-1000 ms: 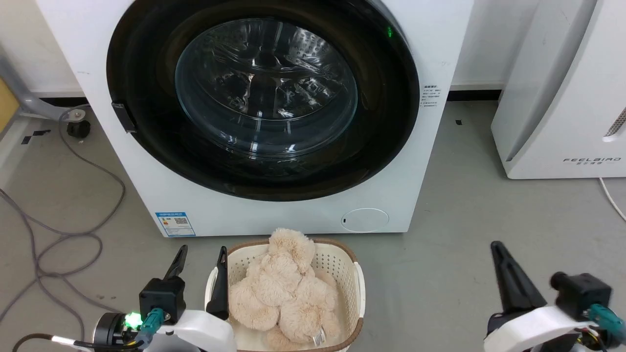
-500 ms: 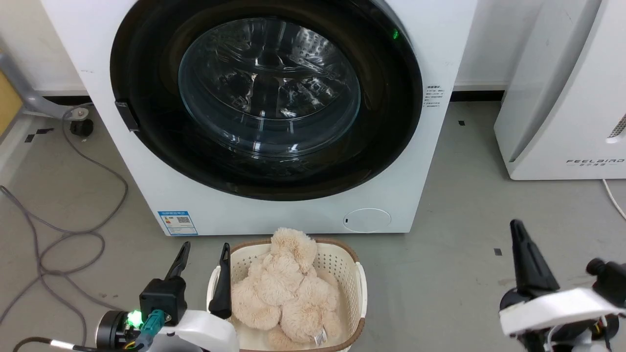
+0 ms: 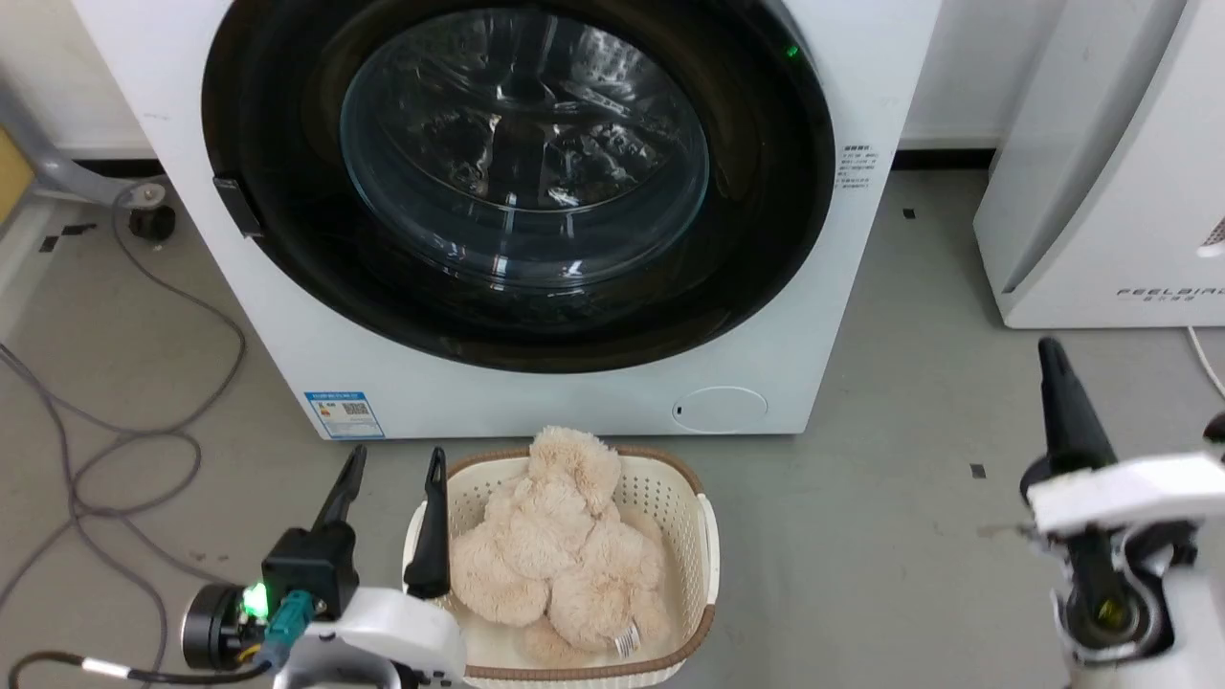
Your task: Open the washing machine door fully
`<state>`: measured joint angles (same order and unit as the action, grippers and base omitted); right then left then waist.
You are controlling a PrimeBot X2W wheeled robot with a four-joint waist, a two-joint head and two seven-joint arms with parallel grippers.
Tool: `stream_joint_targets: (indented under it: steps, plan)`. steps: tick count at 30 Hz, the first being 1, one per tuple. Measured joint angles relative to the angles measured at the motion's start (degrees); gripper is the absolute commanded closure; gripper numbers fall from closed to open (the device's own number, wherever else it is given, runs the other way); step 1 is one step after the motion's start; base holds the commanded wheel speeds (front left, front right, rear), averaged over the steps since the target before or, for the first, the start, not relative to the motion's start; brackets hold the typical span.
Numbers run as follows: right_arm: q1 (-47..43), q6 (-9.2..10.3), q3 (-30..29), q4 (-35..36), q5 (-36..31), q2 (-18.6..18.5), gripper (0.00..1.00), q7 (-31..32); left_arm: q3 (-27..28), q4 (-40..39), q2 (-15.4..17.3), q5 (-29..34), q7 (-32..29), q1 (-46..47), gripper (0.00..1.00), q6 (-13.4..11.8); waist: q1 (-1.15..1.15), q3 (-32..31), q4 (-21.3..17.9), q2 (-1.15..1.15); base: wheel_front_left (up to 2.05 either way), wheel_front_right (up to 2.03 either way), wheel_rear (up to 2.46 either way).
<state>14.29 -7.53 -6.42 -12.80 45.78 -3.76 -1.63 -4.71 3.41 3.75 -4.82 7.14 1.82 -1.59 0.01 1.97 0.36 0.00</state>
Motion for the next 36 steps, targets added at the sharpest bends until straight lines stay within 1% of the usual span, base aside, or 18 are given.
stream_joint_targets:
  steps: [5,6,17,20,26,32,36]
  plan:
    - [6.1,0.00,-0.6,-5.1,5.3,-1.2,1.00,1.6,-0.1,-0.5,0.3,-0.4,0.6,1.2,0.00,-0.3,0.00,1.3,0.1,0.00,0.00,0.00,0.00]
    - [10.0,0.01,-0.7,-8.2,8.4,-2.0,1.00,2.8,-0.1,-0.8,0.4,-0.5,1.0,2.0,0.00,-0.3,0.00,2.2,0.2,0.00,0.00,0.00,0.00]
    - [24.9,0.01,-0.2,-18.2,18.3,-5.6,1.00,7.2,-0.3,-2.0,0.6,-1.0,2.3,4.2,0.00,-0.3,0.00,5.2,1.1,0.00,0.00,0.00,0.00]
    - [29.2,0.01,0.8,-21.5,20.3,-6.5,1.00,8.6,-0.3,-2.4,0.7,-1.0,2.6,4.4,0.00,-0.4,0.00,6.2,1.4,0.00,0.00,0.00,0.00]
    - [38.8,0.01,3.5,-28.3,23.8,-6.9,1.00,12.2,-0.2,-3.4,1.0,-1.4,3.4,5.6,0.00,-0.5,0.00,8.3,1.5,0.00,0.00,0.00,0.00]
    - [48.0,0.01,7.5,-35.2,25.0,-7.8,1.00,15.9,-0.5,-4.1,1.1,-1.4,4.1,7.0,0.00,-0.6,0.00,10.8,1.8,0.00,0.00,0.00,0.00]
    - [54.3,0.01,10.2,-38.4,25.6,-8.3,1.00,18.4,-0.6,-4.8,1.1,-1.4,4.5,8.1,0.00,-0.8,0.00,12.7,2.2,0.00,0.00,0.00,0.00]
